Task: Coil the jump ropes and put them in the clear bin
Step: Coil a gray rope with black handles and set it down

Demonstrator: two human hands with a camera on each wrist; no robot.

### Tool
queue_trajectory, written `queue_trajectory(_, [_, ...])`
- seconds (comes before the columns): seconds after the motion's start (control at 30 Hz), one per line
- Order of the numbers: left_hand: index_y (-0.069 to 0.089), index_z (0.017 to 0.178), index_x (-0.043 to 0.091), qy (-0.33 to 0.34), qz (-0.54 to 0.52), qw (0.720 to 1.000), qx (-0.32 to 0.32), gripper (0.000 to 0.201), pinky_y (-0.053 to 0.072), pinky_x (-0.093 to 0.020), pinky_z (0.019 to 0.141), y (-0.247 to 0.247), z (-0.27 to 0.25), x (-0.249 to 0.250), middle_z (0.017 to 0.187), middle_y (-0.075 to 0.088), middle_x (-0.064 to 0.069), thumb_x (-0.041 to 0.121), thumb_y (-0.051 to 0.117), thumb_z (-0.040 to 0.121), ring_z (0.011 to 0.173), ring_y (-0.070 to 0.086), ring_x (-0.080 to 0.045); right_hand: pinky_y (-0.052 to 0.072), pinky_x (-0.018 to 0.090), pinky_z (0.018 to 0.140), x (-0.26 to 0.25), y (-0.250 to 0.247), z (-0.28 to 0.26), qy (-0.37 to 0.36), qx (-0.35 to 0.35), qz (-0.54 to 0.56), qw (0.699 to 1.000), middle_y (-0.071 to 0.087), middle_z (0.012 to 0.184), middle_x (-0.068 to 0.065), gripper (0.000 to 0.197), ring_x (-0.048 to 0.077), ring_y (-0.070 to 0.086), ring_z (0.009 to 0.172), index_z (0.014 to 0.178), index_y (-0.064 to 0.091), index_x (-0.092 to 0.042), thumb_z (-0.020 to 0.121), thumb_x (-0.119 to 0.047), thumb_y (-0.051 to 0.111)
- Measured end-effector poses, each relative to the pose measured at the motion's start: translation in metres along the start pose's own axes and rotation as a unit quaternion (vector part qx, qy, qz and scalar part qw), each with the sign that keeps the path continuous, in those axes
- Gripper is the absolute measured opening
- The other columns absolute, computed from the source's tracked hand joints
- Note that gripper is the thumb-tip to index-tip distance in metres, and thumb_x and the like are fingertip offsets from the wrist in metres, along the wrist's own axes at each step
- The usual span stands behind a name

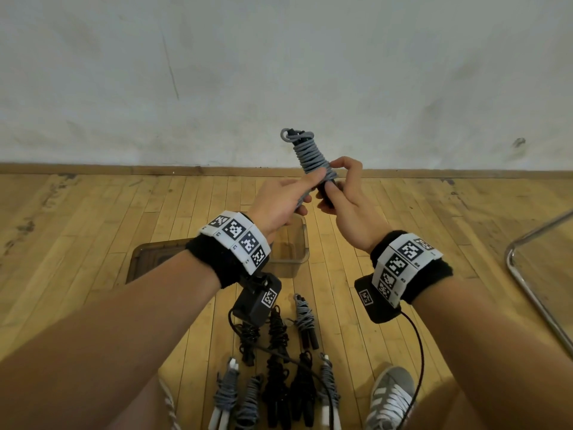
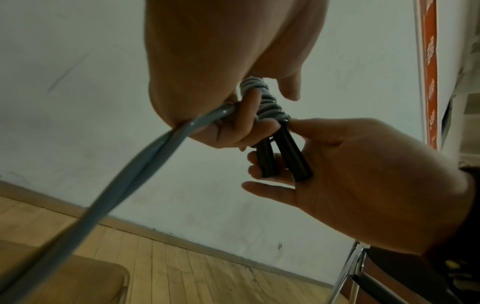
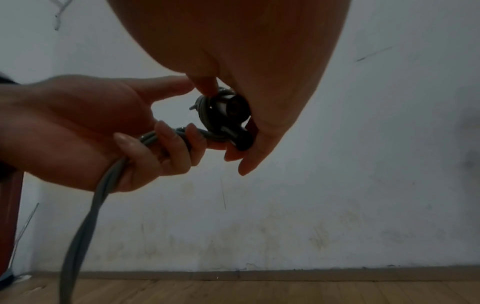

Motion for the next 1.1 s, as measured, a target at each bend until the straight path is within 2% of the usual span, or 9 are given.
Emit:
queue_trajectory(0.13, [0.079,0.093,0.019,0.000,-0.013,1.000,0.012,0.054,0.035,-0.026,0.053,-0.003,0.002,-0.001,0.077,0.063,0.006,0.071,0.068,0.082,0.066,0.057,-0.011,0.057,0.041,0.095,-0.006,0.003,-0.001,-0.005,-0.026,0.029,0.999,0.064,0.105,0.001,0.023,0.012,0.065,0.094,0.132,0.030,-0.031,0.111,-0.021,0.035])
queue_trajectory(0.2, [0.078,0.096,0.017,0.003,-0.023,1.000,0.014,0.052,0.034,-0.023,0.051,-0.004,0.003,-0.002,0.075,0.062,0.006,0.067,0.068,0.086,0.065,0.056,-0.010,0.057,0.036,0.093,-0.009,0.002,-0.001,-0.005,-0.024,0.046,0.999,0.066,0.109,0.005,0.029,0.014,0.067,0.097,0.135,0.032,-0.030,0.109,-0.022,0.041])
queue_trajectory(0.33, [0.077,0.102,0.014,0.004,-0.071,0.997,-0.020,0.048,0.034,-0.025,0.051,-0.003,0.006,-0.001,0.079,0.063,0.004,0.060,0.067,0.091,0.066,0.055,-0.011,0.061,0.036,0.084,-0.007,-0.004,0.000,0.065,-0.031,0.128,0.989,0.069,0.109,0.015,0.044,0.020,0.070,0.086,0.146,0.038,-0.025,0.105,-0.025,0.054])
queue_trajectory(0.47, [0.076,0.108,0.016,0.003,-0.073,0.996,-0.040,0.043,0.039,-0.019,0.048,0.000,0.004,-0.002,0.088,0.074,-0.001,0.055,0.063,0.095,0.067,0.065,-0.010,0.062,0.033,0.082,-0.012,-0.007,-0.002,0.036,-0.042,0.092,0.994,0.072,0.101,0.004,0.022,0.017,0.071,0.084,0.126,0.057,-0.027,0.106,-0.021,0.053])
queue_trajectory(0.57, [0.074,0.112,0.017,0.010,-0.060,0.998,-0.033,0.041,0.045,-0.019,0.052,0.000,0.002,0.000,0.095,0.078,-0.003,0.054,0.062,0.096,0.070,0.071,-0.011,0.061,0.032,0.082,-0.010,-0.012,0.000,0.012,0.007,0.051,0.999,0.069,0.107,0.000,0.036,0.018,0.071,0.090,0.138,0.053,-0.017,0.103,-0.020,0.058])
queue_trajectory(0.7, [0.077,0.098,0.020,0.022,-0.016,0.999,-0.017,0.031,0.046,-0.015,0.057,-0.002,0.003,0.001,0.083,0.075,0.008,0.050,0.070,0.091,0.063,0.065,0.000,0.062,0.032,0.081,-0.010,-0.023,0.002,-0.010,0.085,0.015,0.996,0.066,0.112,-0.006,0.042,0.011,0.073,0.088,0.142,0.049,-0.013,0.102,-0.020,0.060])
queue_trajectory(0.83, [0.069,0.094,0.012,-0.003,-0.024,0.996,-0.090,0.020,0.051,-0.026,0.071,0.006,0.003,-0.002,0.081,0.067,0.007,0.030,0.077,0.090,0.074,0.058,-0.009,0.045,0.003,0.071,-0.012,-0.029,-0.001,-0.023,0.081,-0.062,0.995,0.061,0.101,-0.020,0.040,-0.018,0.061,0.083,0.139,0.050,-0.017,0.101,-0.022,0.061])
queue_trajectory(0.97, [0.051,0.085,0.017,-0.009,-0.113,0.984,-0.134,0.021,0.056,-0.042,0.096,0.014,-0.002,0.001,0.087,0.072,-0.005,0.005,0.066,0.095,0.089,0.070,-0.020,0.045,0.007,0.079,-0.010,-0.025,-0.002,-0.031,0.103,-0.067,0.992,0.066,0.110,-0.015,0.042,-0.011,0.062,0.096,0.139,0.051,-0.021,0.099,-0.026,0.064])
queue_trajectory(1.1, [0.053,0.093,0.012,-0.005,-0.188,0.976,-0.114,0.011,0.060,-0.037,0.086,0.014,-0.005,0.008,0.090,0.071,-0.010,0.004,0.058,0.099,0.082,0.072,-0.022,0.041,-0.001,0.071,-0.012,-0.028,-0.002,-0.035,0.127,-0.083,0.988,0.062,0.101,-0.021,0.043,-0.023,0.058,0.086,0.138,0.050,-0.021,0.098,-0.024,0.066])
Point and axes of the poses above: each hand's wrist, its own z-axis towards the middle knuckle, its own y-axis out of the palm, x = y × z, the point moved 5 cm from there along z, towards the middle knuckle
